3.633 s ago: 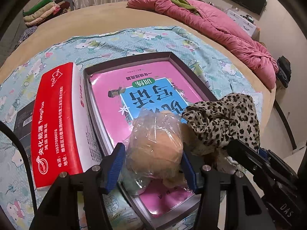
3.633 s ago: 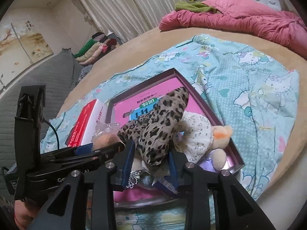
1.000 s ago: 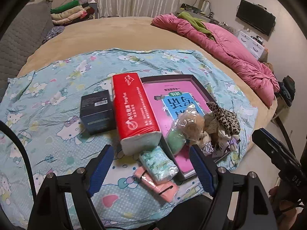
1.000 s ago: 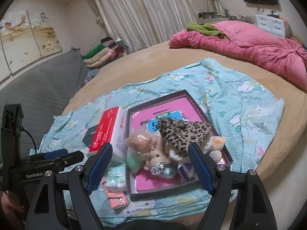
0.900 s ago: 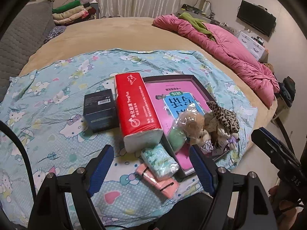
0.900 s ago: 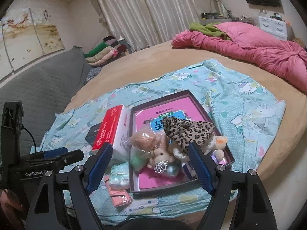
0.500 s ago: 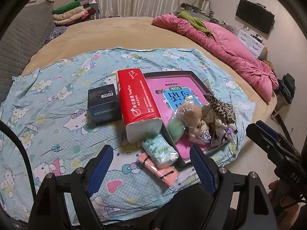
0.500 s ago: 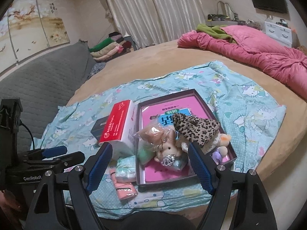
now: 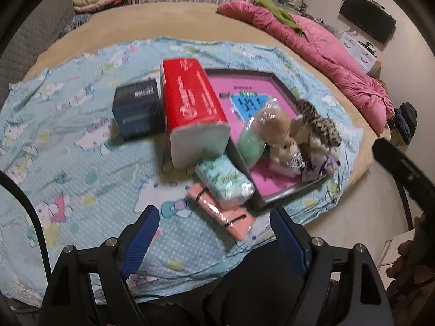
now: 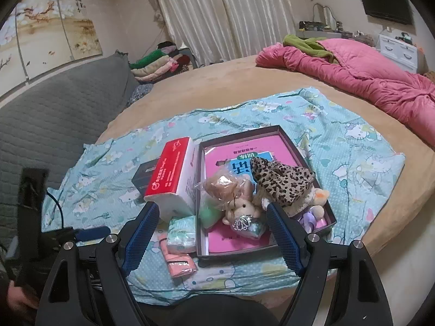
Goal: Organize soft objects
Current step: 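Move both tools back toward the tissue packet and pink towel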
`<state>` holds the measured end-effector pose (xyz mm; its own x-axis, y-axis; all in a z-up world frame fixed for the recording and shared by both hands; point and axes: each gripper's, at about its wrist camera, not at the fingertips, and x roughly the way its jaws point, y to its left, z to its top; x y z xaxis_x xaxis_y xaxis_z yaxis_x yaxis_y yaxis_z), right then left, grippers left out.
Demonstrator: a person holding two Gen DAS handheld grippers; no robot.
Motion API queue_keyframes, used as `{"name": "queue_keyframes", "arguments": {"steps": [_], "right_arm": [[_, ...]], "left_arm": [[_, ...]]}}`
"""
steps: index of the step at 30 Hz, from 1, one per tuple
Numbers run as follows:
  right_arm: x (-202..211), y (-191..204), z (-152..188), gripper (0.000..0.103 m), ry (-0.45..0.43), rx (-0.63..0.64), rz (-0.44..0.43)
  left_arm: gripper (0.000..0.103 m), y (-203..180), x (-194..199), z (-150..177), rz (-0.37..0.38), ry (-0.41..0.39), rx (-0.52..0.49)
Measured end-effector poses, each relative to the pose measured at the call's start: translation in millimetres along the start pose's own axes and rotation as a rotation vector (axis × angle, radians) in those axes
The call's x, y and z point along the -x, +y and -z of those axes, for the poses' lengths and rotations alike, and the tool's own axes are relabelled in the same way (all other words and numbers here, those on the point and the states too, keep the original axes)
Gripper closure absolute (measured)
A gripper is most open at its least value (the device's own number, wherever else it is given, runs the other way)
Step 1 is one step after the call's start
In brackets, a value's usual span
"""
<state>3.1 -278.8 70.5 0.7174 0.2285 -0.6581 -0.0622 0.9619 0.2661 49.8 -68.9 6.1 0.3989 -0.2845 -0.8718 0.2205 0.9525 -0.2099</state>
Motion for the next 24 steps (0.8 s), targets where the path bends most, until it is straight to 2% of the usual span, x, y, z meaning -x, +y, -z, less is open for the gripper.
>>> {"name": "queue_keyframes", "arguments": {"steps": [12,24], "right_arm": [[-15.6,3.1,11.1,0.021,0.053,0.019,-0.009],[-31.7,2.7,22.5,0.02,0.092,0.022,-0.007]], "left_arm": [[0.02,0.6,-35.4,15.1,0.009,0.082,0.032],[0.02,10.6,-80.8,15.8,0.078,0.158,0.146]]}}
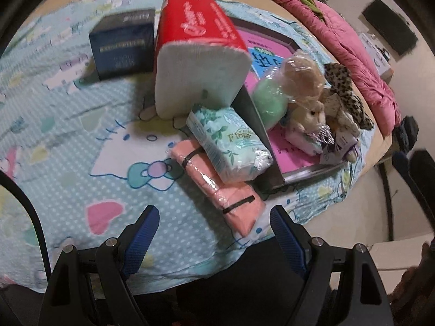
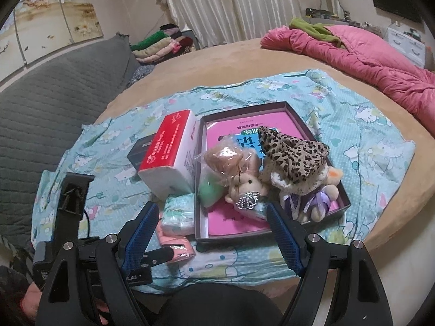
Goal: Organize soft objects
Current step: 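Move both tools back toward the tissue packet and pink towel, then grasp the pink wrapped towel with the left gripper while the right gripper grasps the green-patterned tissue packet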
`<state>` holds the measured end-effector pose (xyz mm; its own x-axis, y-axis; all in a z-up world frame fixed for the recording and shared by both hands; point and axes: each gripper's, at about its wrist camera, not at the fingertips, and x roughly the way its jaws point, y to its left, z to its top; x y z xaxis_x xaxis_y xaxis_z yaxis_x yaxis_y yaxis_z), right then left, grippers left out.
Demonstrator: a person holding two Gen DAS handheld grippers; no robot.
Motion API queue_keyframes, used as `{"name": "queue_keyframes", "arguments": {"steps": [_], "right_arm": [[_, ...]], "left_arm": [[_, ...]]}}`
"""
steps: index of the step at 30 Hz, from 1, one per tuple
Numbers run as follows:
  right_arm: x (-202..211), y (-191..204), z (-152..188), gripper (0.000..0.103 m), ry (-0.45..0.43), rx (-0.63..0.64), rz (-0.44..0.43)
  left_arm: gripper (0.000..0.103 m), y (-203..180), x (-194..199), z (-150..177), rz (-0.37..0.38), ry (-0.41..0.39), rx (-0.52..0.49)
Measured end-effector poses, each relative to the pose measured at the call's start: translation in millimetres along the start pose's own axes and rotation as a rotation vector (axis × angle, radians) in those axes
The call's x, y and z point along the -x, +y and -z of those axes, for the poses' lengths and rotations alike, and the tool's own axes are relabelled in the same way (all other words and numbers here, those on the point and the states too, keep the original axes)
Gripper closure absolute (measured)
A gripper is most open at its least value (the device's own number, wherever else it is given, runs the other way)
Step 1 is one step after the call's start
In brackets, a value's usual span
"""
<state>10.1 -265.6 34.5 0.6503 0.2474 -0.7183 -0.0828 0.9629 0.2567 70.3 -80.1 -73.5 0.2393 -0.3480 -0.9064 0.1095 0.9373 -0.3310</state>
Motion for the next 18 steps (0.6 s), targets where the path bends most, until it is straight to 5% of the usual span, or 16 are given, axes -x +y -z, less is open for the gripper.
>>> {"name": "queue_keyframes", "arguments": {"steps": [18], "right_arm": [[-19.6,-9.5,5.1,0.02,0.032,-0.035,-0.018]], "left_arm": [[0.027,-21.6,-36.0,-25.7,-0.092,-0.012,-0.038]]}}
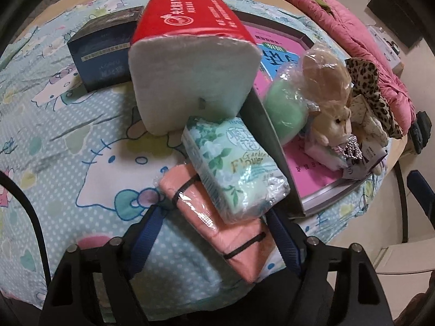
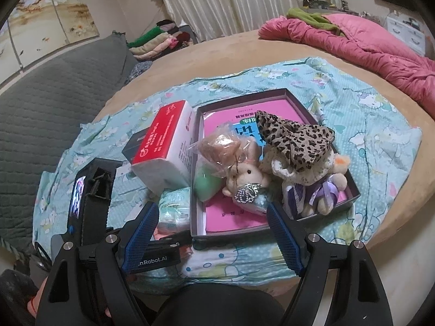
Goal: Organize soft objects
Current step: 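Grasp the pink wrapped towel with the left gripper while the right gripper grasps the green-patterned tissue packet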
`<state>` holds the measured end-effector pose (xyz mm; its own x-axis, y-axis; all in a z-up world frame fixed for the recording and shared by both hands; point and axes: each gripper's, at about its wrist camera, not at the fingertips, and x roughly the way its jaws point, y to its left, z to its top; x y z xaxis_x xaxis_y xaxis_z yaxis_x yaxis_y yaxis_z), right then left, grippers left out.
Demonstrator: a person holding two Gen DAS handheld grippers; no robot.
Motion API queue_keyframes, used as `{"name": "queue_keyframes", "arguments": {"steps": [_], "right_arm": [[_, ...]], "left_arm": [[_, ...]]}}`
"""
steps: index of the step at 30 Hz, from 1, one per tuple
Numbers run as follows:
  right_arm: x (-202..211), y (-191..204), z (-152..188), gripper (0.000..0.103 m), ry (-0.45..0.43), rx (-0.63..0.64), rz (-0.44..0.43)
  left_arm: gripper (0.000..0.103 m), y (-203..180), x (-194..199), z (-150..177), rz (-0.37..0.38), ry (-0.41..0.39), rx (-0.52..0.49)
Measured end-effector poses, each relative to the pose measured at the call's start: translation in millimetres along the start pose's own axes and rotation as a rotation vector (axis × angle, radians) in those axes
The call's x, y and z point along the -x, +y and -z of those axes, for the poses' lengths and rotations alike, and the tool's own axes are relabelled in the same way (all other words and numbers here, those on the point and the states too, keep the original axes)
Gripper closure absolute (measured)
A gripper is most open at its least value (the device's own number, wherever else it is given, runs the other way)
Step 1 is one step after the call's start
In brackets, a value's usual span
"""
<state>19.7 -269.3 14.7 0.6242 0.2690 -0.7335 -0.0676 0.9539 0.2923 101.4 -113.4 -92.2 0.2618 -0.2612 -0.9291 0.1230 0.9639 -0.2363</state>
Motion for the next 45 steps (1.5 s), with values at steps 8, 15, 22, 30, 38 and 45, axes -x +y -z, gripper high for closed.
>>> {"name": "queue_keyframes", "arguments": {"steps": [8,15,22,30,38,45], "right_arm": [[-5.6,4.8,-0.4,0.02,0.016,0.016,0.001],[-12.8,17.5,-0.6,0.02,0.034,0.053,-0.003],[-26.2,35.1,-2.9,0.02,0.064,0.058,-0.034],[-51.0,64.2,-0.4,0.02,0.132,0.058,-0.076],[-82.2,94.7,2.4,0.02,0.193,0.078,-0.071],[-107.7,104.2,4.4,0.02,0.231,0.086,-0.022]], "left_arm": [[0.053,12.5,2.4,-1.0,0.019,0.001,-0.014],[0.062,28.7,8.2,2.0,0.076,0.01,-0.021],[0.068,52.8,18.5,12.3,0.107,0.035,-0.008],[0.07,80.4,29.5,21.7,0.099,0.043,0.013],[0.071,106.4,43.4,25.1,0.035,0.018,0.022],[0.072,127.2,52.5,27.6,0.019,-0.002,0.045]]}}
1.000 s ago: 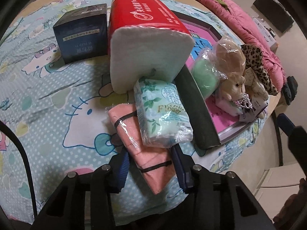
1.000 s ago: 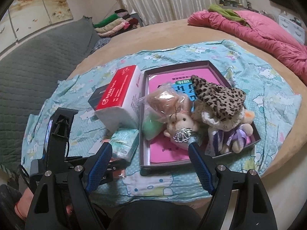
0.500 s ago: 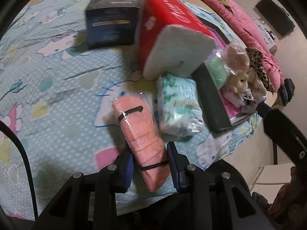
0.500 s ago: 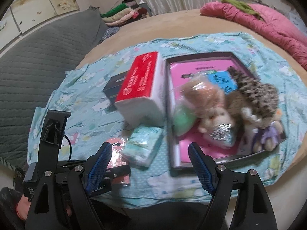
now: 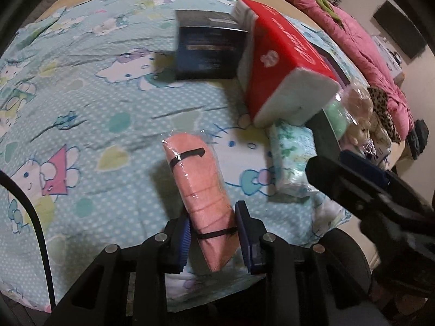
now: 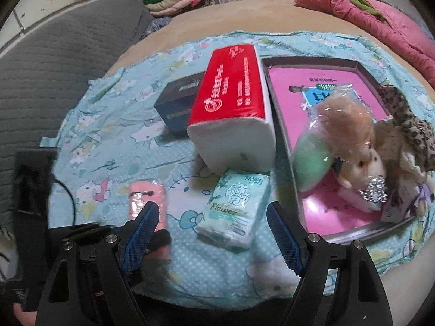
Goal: Organize soft objects
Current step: 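Grasp the pink wrapped towel with the left gripper while the right gripper grasps the green-patterned tissue packet, then carry the towel with the left gripper while the right gripper carries the tissue packet over the pink box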
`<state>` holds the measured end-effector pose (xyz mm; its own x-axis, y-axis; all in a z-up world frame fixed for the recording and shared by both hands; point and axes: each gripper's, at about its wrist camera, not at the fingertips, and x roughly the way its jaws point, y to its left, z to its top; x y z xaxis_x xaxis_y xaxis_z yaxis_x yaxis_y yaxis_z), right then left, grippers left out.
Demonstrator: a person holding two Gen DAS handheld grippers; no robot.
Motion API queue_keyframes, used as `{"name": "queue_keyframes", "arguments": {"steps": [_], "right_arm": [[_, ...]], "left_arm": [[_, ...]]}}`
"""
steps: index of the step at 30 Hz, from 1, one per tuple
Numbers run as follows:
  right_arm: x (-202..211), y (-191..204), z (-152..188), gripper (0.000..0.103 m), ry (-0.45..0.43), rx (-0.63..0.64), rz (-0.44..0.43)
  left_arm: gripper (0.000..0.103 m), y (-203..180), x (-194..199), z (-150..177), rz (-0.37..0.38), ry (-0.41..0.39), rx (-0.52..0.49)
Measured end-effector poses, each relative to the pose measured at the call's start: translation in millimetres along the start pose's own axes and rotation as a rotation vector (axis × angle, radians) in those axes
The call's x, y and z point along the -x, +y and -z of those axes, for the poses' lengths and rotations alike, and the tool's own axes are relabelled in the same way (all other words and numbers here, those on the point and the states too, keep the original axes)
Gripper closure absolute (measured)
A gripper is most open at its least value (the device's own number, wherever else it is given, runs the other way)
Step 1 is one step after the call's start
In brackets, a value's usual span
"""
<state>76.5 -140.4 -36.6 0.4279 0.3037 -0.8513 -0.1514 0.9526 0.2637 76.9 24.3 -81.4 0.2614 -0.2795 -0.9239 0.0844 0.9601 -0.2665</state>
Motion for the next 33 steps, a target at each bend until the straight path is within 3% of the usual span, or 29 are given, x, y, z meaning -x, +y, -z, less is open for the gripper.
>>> {"name": "queue_keyframes", "arguments": {"steps": [9,17,19,22,25,27,33], "right_arm": [[-34.5,6.9,-6.0,0.02,0.049,0.017,0.066],[-61.8,14.8,-7.0,0.021,0.065,0.084,0.193],[-68.0,14.7,-6.1,0.023,0.065,0.102,0.216],[-72.7,15.2,-5.4,0.035,0.054,0.15,0.255],[-72.9,13.4,-5.8,0.041,0.042,0.176,0.255],[-71.9,13.0,-5.5,0.05,0.036,0.197,0.258],[-57.5,0.3,-7.9,0.057,0.01,0.16,0.119]], "left_arm": [[0.072,19.7,7.8,6.4,0.009,-0.017,0.013],[0.073,17.8,9.1,3.8,0.012,-0.027,0.013],[0.073,16.0,8.7,0.6,0.005,-0.032,0.01],[0.073,14.7,8.3,-1.9,0.0,-0.033,0.007],[0.073,14.0,7.9,-2.4,-0.002,-0.036,0.004],[0.073,13.1,7.7,-3.0,-0.002,-0.038,0.003],[0.073,10.4,7.1,-5.7,-0.01,-0.048,0.002]]}}
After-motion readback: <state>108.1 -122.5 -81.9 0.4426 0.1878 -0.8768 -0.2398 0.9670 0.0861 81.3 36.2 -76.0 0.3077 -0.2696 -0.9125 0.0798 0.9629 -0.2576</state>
